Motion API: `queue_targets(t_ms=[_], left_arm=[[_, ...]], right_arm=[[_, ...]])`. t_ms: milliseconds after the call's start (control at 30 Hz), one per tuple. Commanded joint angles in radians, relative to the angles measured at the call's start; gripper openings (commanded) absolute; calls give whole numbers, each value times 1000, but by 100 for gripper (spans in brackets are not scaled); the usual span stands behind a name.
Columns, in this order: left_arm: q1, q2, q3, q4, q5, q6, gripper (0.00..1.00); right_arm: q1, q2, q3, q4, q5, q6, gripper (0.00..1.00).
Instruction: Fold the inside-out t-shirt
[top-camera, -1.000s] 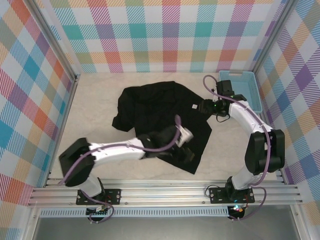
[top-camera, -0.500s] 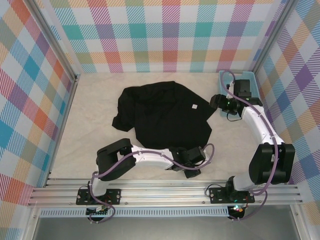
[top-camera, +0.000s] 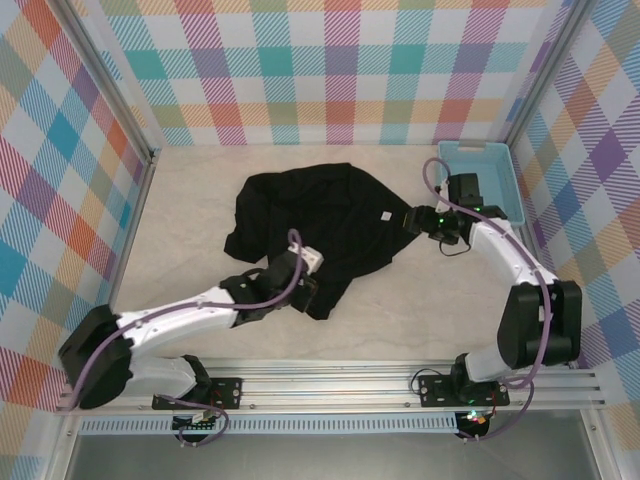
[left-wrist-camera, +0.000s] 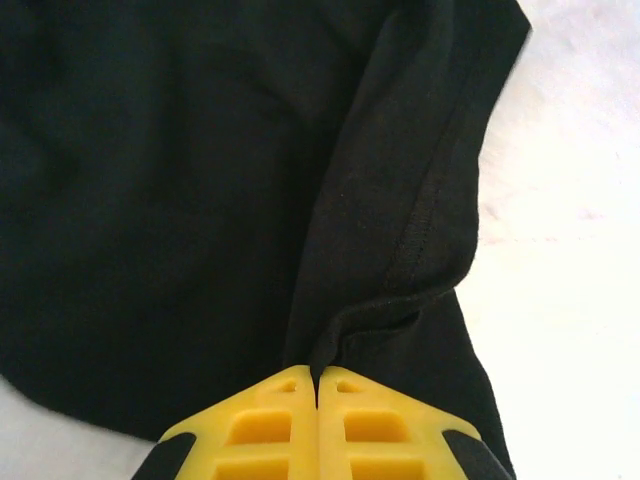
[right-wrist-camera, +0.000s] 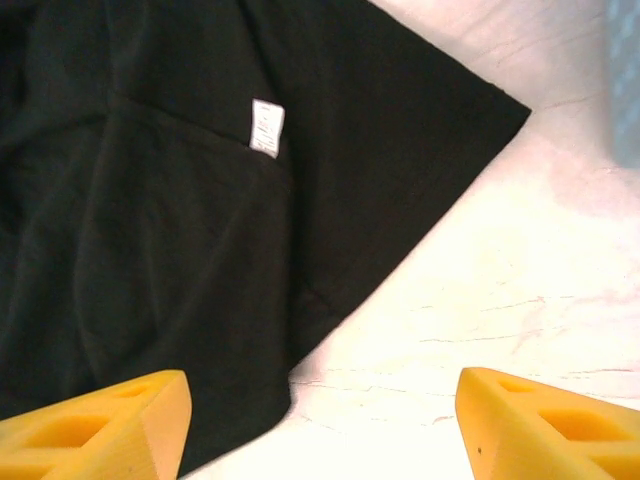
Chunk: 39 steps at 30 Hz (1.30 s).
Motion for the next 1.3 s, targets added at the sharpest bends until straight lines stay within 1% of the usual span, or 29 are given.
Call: queue_targets(t_ms=[0, 167, 233, 367, 467, 633, 667, 700, 800, 833, 867, 900, 967, 1000, 1100, 1167, 1200, 1267], left_arm=[[72, -86, -55, -31, -27, -116, 0], [173, -224, -83, -58, -2, -135, 0], [195, -239, -87, -57, 9, -132, 0], [206, -227, -87, -50, 18, -140, 0], [206, -223, -90, -41, 22, -148, 0], [207, -228, -89, -31, 21, -149, 0], [207, -230, -89, -28, 19, -150, 0], [207, -231, -89, -26, 19, -152, 0], [208, -238, -86, -20, 13, -154, 0], [210, -241, -83, -20, 7, -154, 0], [211, -247, -82, -21, 0, -155, 0], [214, -252, -78, -22, -8, -160, 0], [227, -263, -62, -27, -34, -173, 0], [233, -266, -50, -30, -43, -177, 0], [276, -276, 37, -80, -114, -184, 0], [329, -290, 152, -152, -172, -177, 0], [352, -300, 204, -175, -190, -167, 0], [396, -326, 344, -211, -232, -138, 0]], right_arm=[[31, 121, 52, 18, 75, 20, 70], [30, 280, 171, -4, 180, 6, 70], [31, 347, 221, -13, 183, 4, 70], [33, 452, 294, -43, 132, -1, 68], [38, 474, 292, -50, 94, 0, 64], [53, 463, 237, -64, 126, -7, 59], [47, 465, 235, -66, 110, -4, 58], [46, 470, 236, -64, 100, -7, 56], [48, 489, 265, -68, 96, -15, 44], [48, 497, 282, -77, 96, -21, 38], [48, 501, 291, -80, 90, -23, 28], [48, 496, 292, -76, 79, -26, 21], [44, 462, 295, -71, 26, -32, 5], [38, 436, 297, -70, -4, -29, 1], [10, 252, 290, -55, -113, -2, 0], [-14, 64, 291, -27, -170, 45, 0], [-20, -14, 297, -13, -177, 65, 0], [-21, -162, 339, -9, -149, 91, 0]])
